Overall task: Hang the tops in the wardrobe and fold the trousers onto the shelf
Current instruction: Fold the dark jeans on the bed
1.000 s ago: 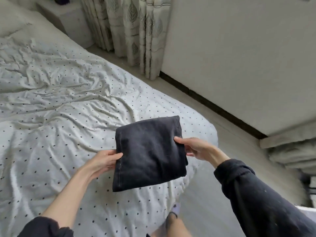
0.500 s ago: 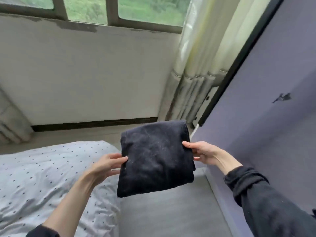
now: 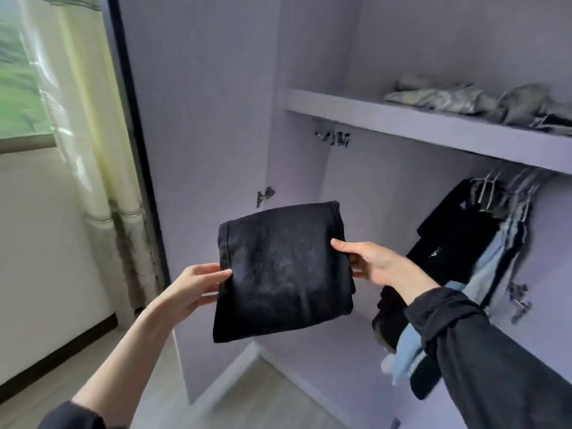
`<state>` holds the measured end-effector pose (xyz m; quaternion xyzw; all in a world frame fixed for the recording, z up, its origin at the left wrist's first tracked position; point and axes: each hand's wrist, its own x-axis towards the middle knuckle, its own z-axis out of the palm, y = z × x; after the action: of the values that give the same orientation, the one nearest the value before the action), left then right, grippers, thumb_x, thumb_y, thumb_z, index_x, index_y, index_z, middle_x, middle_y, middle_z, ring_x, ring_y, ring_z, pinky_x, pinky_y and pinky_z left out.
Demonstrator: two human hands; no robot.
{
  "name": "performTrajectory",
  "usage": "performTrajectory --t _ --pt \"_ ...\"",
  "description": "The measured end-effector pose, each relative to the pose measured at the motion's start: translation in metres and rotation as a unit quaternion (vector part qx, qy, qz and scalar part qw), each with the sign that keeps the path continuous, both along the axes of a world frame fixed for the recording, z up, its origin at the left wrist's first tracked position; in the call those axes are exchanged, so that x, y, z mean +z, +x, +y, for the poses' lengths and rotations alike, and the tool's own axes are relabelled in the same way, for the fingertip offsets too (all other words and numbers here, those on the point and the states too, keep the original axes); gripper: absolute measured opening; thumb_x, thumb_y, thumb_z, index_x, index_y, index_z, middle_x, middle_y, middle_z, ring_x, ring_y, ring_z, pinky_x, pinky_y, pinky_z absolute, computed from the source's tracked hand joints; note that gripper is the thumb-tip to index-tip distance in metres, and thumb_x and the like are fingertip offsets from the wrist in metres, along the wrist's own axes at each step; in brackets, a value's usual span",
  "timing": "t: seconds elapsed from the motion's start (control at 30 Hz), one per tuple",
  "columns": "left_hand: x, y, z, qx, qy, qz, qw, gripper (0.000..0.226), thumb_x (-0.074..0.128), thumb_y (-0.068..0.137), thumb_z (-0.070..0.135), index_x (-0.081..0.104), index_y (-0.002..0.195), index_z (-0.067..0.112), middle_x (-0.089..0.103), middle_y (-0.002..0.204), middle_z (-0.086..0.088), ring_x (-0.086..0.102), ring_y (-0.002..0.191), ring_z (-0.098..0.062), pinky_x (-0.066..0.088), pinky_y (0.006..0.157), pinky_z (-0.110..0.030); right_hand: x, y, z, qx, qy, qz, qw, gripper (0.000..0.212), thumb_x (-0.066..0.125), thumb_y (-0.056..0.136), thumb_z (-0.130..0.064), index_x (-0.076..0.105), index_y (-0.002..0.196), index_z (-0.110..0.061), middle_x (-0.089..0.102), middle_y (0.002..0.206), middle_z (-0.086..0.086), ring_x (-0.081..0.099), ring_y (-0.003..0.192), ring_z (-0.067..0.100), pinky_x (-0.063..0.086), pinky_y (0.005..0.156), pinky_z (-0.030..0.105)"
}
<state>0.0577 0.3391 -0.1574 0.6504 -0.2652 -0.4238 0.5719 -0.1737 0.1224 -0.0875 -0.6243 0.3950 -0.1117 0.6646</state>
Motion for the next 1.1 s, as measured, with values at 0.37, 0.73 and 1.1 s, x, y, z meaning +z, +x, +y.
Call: performTrajectory --t 0.37,0.73,1.1 --pt "0.168 0.045 -0.198 -0.124 -0.121 -0.142 0.975 0.019 0.059 0.091 0.02 0.068 0.105 0.01 0.069 0.106 -0.008 0.063 0.098 -0.025 0.046 0.092 -0.037 0.131 -0.017 -0.099 -0.151 -0.108 -0.154 0.971 0.05 0.073 0.067 -0.039 0.066 0.106 -0.008 0.069 0.091 0.004 0.063 0.085 0.018 0.048 0.078 0.027" --pt "0.309 0.06 -0.362 -0.139 -0.23 -0.199 0.942 0.018 0.06 0.091 0.022 0.068 0.101 0.009 0.071 0.102 -0.004 0.064 0.096 -0.019 0.05 0.081 -0.027 0.25 -0.002 -0.217 -0.202 -0.189 -0.226 0.934 0.024 0.057 0.09 -0.038 0.057 0.078 -0.018 0.055 0.045 -0.01 0.052 0.037 0.003 0.04 0.041 0.013" --pt "0.353 0.132 -0.484 -0.015 -0.123 -0.269 0.955 0.018 0.061 0.09 0.021 0.062 0.101 0.006 0.064 0.097 -0.009 0.06 0.088 -0.02 0.044 0.083 -0.033 0.283 0.086 -0.37 -0.159 -0.16 -0.145 0.963 0.046 0.073 0.07 -0.052 0.059 0.092 -0.015 0.059 0.087 0.001 0.052 0.09 0.02 0.041 0.085 0.03"
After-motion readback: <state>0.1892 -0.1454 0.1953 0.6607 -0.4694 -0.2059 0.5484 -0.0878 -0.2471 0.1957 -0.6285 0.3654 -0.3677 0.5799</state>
